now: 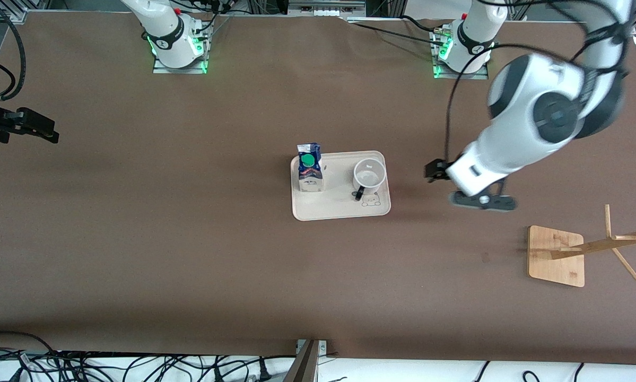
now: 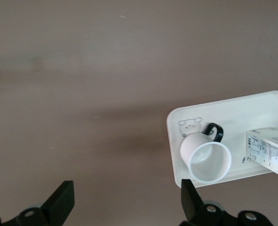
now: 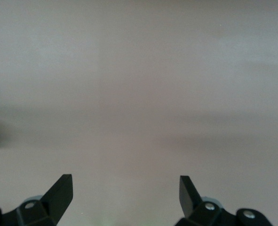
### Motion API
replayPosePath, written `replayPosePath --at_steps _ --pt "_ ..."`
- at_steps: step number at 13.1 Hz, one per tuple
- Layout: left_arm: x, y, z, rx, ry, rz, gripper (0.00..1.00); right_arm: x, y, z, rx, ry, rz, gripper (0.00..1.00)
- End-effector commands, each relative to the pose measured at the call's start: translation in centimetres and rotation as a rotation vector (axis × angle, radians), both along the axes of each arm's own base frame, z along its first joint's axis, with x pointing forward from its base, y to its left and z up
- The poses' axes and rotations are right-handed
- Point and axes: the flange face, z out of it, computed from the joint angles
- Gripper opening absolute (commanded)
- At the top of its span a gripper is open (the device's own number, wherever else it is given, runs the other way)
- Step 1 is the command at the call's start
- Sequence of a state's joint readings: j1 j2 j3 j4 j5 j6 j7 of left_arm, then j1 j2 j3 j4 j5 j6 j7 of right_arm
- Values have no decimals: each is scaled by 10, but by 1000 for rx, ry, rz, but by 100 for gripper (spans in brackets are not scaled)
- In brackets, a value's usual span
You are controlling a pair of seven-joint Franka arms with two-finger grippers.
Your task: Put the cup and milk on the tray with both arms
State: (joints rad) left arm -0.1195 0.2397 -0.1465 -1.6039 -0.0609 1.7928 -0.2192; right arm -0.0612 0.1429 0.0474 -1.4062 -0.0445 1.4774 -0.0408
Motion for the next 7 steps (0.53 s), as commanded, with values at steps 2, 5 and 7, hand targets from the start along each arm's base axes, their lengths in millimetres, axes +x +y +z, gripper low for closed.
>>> replayPosePath --at_steps 2,5,7 --pt "-34 81 75 3 -36 40 100 -2 0 2 12 -4 9 100" --pt "-51 133 95 35 -61 55 100 -2 0 2 10 -2 9 100" --pt "-54 138 96 95 -52 41 100 -2 0 2 10 -2 9 100"
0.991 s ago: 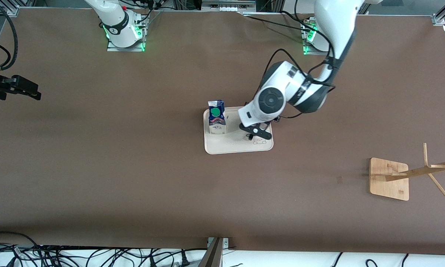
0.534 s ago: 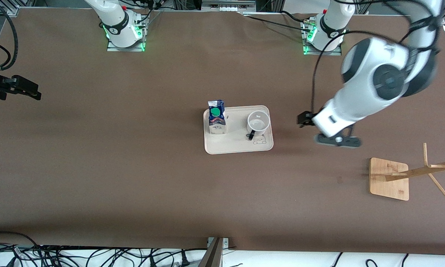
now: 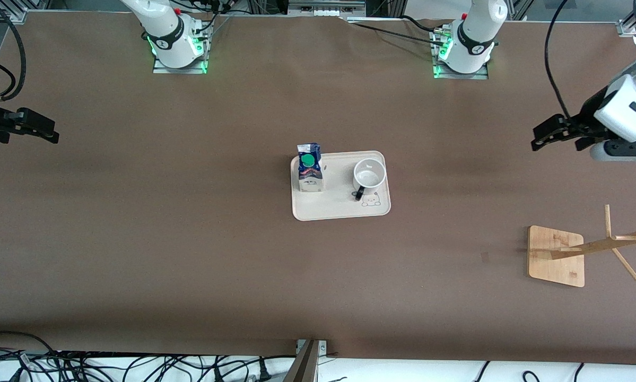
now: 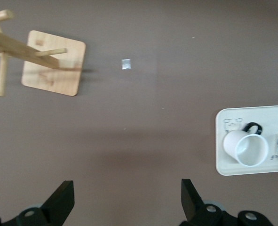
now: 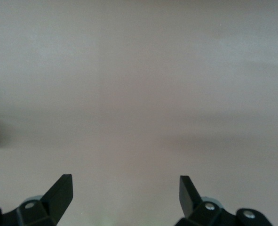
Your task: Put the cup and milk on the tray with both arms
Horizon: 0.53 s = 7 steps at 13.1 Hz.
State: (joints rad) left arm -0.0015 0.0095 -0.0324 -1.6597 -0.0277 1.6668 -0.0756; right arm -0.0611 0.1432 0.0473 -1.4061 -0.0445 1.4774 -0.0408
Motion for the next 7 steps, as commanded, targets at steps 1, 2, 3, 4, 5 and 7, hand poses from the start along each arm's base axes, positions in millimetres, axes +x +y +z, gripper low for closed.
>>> replayPosePath --at_steps 1,2,3,4,5,7 --pt "-9 -2 -3 44 16 -29 100 -2 0 2 10 -3 9 100" --pt "-10 -3 -4 43 19 -28 100 -2 1 2 10 -3 10 100" --pt "-9 -3 -4 43 19 -26 100 -2 1 2 10 -3 10 100" --pt "-9 -3 -4 43 17 -26 100 -2 1 2 12 -3 10 100" --pt "-9 -3 -3 41 17 -18 100 -2 2 2 12 -3 12 100" --pt "-9 -3 -4 40 19 -15 100 -2 2 2 12 -3 9 100"
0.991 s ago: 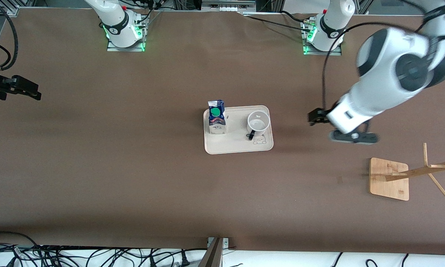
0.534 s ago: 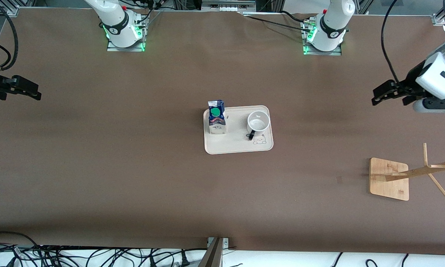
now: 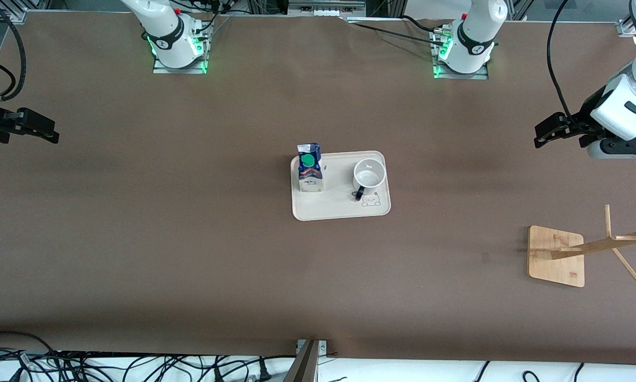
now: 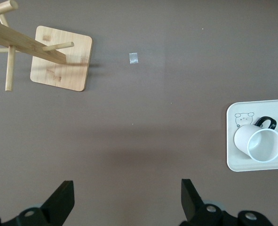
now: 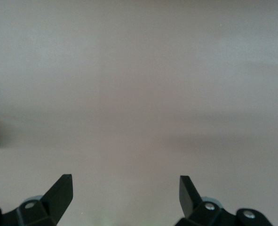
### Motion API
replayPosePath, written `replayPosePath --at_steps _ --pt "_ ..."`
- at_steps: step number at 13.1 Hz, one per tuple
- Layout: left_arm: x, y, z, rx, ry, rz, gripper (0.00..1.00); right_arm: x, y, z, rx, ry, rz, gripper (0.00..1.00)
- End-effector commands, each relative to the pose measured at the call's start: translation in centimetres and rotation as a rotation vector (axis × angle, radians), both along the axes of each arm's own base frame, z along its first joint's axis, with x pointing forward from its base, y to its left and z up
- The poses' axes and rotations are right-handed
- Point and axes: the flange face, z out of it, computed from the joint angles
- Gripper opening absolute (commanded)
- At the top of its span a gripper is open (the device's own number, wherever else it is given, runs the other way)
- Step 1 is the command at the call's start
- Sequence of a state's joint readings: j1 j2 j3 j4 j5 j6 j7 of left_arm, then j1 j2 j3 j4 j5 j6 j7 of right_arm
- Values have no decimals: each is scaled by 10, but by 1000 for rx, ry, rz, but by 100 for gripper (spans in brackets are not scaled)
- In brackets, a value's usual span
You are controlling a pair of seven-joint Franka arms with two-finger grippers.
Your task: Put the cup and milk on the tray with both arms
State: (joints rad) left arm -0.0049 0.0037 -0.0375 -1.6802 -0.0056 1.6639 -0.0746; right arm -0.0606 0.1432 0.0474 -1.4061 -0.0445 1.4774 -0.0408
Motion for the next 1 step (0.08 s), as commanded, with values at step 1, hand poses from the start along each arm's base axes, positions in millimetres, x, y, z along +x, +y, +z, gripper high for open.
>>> replayPosePath --at_steps 1 --pt "-6 0 3 17 2 -3 100 -2 1 2 12 -9 7 100"
